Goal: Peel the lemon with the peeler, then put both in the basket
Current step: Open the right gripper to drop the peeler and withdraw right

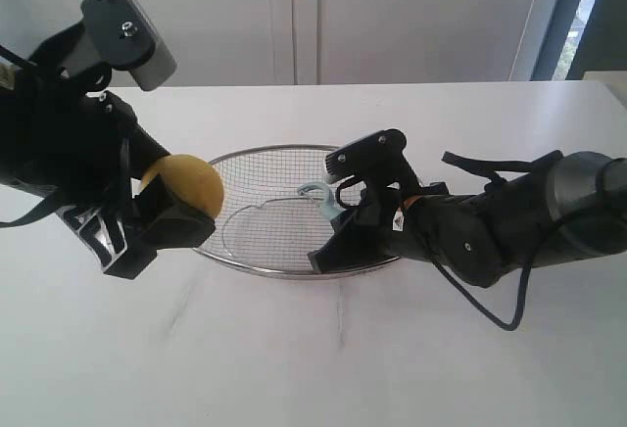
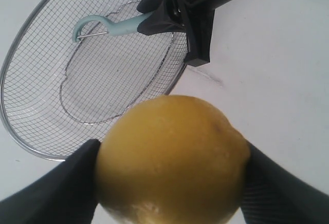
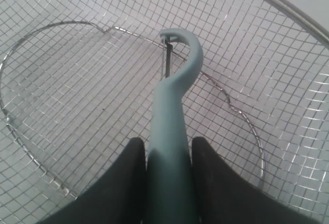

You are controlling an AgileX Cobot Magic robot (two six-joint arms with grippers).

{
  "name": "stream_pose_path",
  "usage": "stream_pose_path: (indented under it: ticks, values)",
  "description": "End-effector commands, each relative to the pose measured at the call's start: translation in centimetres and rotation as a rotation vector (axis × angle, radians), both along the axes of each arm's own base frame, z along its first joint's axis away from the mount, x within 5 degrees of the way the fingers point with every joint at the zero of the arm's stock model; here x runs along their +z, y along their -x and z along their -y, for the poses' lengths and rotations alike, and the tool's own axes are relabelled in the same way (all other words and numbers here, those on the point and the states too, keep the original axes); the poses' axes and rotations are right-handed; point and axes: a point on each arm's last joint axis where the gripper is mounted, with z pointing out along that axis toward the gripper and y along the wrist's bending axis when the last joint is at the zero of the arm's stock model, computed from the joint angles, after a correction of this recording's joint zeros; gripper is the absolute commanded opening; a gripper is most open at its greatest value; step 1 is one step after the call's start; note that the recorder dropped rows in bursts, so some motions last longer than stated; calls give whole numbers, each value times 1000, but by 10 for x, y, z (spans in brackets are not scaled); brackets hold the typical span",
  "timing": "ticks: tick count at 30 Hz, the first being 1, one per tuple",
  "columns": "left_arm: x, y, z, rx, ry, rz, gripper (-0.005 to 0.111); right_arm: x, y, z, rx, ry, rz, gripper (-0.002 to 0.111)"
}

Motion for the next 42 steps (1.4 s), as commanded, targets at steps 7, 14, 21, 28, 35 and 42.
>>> stream_pose_path:
  ticks: [7,14,21,28,35,42]
  values:
    - [1,3,0,2,21,-15,0,1,-3,3,-9,-2,13,16]
    - [1,3,0,2,20,-16,0,1,-3,3,-10,-2,13,28]
    - [1,3,0,2,20,-16,0,1,-4,3,-16,-7,10,45]
    - [1,3,0,2,20,-16,0,6,-3,3,-16,-15,24,46]
    - [1,3,0,2,20,-16,0,43,0,5,-16,-75,119,46]
    - [1,3,0,2,20,-16,0,94,16,14,-13,-123,187,46]
